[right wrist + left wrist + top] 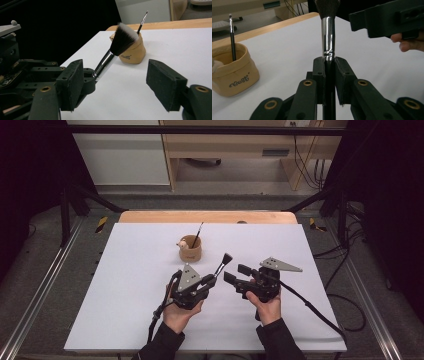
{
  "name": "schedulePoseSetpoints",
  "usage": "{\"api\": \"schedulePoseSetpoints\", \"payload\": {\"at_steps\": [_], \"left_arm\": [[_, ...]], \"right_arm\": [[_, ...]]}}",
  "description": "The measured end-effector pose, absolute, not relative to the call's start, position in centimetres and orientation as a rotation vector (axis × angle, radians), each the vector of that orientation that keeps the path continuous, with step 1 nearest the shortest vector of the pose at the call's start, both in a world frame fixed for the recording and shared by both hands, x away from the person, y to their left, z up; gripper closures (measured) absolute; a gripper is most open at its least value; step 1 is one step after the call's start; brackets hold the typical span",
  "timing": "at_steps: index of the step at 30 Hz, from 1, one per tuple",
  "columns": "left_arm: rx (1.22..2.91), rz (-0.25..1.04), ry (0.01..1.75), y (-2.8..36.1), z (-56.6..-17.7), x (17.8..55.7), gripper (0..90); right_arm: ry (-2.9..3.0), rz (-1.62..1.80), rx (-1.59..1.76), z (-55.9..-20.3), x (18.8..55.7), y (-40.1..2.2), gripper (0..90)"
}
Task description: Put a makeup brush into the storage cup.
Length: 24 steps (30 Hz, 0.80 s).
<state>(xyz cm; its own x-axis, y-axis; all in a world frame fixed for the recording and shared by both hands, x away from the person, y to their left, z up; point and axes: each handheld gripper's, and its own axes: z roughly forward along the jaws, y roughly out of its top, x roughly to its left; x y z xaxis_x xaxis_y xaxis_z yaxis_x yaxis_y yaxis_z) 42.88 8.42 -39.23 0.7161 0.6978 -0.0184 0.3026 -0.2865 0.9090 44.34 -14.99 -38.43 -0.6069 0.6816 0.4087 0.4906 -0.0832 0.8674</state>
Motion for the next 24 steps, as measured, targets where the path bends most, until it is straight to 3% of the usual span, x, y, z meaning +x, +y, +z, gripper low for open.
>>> {"api": "schedulePoseSetpoints", "payload": {"at_steps": [12,24], "left_arm": [[1.873,0.463,0.739,7.3,-39.0,42.1,79.3],[1.862,0.455,0.723,6.8,-38.9,41.6,79.3]], "right_arm": [[2.022,1.796,1.325,-38.6,44.4,-14.8,41.5],[2.038,1.845,1.334,-38.6,44.5,-14.8,60.2]]}}
